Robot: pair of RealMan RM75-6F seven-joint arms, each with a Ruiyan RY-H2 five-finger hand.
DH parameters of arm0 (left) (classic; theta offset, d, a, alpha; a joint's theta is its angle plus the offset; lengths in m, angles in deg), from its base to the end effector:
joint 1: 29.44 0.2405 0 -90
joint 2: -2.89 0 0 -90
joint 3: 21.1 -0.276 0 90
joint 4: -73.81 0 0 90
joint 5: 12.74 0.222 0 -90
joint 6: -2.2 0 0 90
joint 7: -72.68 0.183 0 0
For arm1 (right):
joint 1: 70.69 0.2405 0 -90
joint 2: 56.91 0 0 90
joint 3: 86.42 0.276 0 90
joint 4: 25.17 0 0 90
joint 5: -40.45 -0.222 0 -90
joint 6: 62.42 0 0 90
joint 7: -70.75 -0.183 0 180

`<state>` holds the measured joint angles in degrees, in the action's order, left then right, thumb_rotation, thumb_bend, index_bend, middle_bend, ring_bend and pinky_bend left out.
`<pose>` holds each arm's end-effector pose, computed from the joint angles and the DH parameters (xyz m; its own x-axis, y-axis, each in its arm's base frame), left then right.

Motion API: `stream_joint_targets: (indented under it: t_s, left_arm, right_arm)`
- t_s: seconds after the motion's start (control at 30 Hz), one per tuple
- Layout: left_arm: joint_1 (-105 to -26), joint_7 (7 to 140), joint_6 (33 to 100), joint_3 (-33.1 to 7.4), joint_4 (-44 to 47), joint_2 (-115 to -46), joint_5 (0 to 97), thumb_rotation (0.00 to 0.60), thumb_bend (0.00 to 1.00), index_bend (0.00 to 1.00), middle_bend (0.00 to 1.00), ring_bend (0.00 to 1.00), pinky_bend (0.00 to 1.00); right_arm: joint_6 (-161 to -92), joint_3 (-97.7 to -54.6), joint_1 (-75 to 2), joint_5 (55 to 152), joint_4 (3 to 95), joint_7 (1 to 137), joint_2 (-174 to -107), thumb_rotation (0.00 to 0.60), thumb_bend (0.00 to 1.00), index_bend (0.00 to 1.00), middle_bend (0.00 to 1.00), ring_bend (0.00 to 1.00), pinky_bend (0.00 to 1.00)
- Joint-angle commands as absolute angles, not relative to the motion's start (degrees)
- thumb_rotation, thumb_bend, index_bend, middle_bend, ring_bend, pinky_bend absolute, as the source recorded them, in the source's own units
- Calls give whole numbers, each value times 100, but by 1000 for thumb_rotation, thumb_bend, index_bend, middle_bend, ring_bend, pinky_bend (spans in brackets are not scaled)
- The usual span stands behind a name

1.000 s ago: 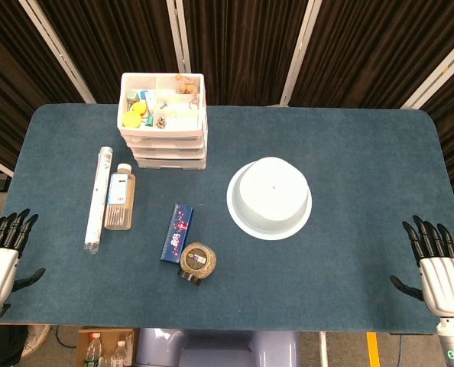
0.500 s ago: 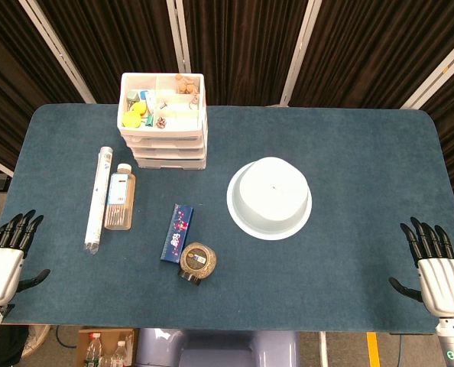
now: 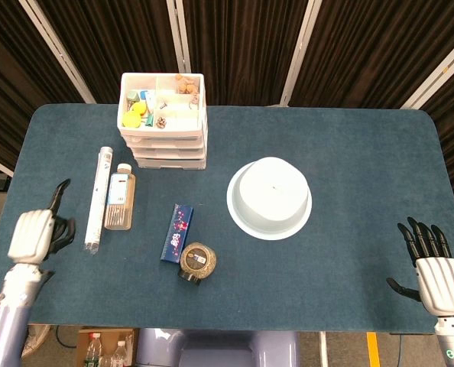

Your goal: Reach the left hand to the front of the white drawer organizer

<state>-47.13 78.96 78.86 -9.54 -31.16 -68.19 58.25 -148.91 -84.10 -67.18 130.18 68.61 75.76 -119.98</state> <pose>-0.2425 0.3073 0.1075 0.1183 0.0238 0.9927 0.9924 -0.0380 -0.1174 -0.3227 -0.2121 0.1582 0.4721 0.0080 0.8815 -0.8801 -0.0538 0.4718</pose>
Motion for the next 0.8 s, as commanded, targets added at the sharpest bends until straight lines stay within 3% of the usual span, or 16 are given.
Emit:
stream_joint_targets:
  t_s: [0.03, 0.2, 0.4, 0.8]
  left_arm:
    - [-5558, 8000, 7064, -69, -3437, -7405, 4317, 600, 648, 31, 1000, 919, 848]
    - [-6217, 8141, 6639, 488, -3196, -7869, 2869, 600, 677, 41, 1000, 932, 865]
    - [-6815, 8336, 6459, 853, -2783, -8240, 1680, 600, 688, 55, 1000, 939, 868]
    - [-7633, 8409, 6288, 1166, -1846, -8865, 666, 600, 694, 81, 1000, 948, 884]
  right_arm:
    - [-14867, -8415, -6712, 13007, 6877, 7529, -11973, 600, 121, 0, 0, 0, 0]
    - [-14832, -8419, -6694, 13013, 6892, 7459, -11924, 600, 122, 0, 0, 0, 0]
    - [-14760, -8407, -6663, 12963, 6929, 7373, -11883, 600, 122, 0, 0, 0, 0]
    - [-14694, -8408, -6621, 12965, 6988, 7277, -11807, 600, 122, 0, 0, 0, 0]
